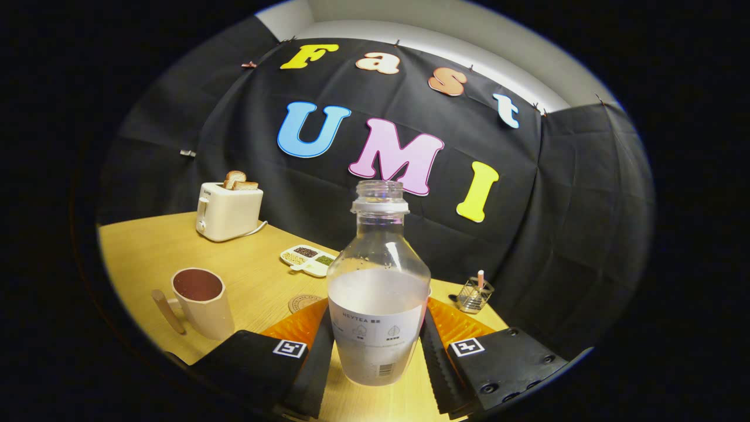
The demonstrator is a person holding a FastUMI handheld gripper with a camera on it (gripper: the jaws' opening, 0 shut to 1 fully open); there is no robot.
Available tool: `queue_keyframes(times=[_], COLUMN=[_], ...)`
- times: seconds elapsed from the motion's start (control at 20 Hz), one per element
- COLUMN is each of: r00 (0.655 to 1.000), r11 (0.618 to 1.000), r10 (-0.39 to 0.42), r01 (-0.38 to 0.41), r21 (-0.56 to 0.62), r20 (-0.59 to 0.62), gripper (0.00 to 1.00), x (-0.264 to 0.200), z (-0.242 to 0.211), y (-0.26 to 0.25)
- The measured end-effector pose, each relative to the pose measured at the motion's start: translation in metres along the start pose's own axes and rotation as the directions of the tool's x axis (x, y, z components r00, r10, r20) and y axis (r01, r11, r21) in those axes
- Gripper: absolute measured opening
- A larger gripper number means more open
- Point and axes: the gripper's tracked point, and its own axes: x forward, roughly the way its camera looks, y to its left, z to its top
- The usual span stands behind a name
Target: Take the bottle from table, then pour the juice into the cup, finally place the bottle on the coaster
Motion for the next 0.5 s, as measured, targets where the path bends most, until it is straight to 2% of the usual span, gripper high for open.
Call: queue_keyframes(times=[0.1, 0.2, 0.5], r00=[1.000, 1.000, 1.000], r11=[0.999, 0.991, 0.910], r10=[0.007, 0.009, 0.003], r01=[-0.007, -0.006, -0.004], r21=[-0.042, -0.137, -0.414], r20=[0.006, 0.018, -0.003], gripper=[0.74, 0.72, 0.72], x=[-0.004, -0.008, -0.007], z=[0.018, 0.032, 0.032], y=[0.008, 0.014, 0.031])
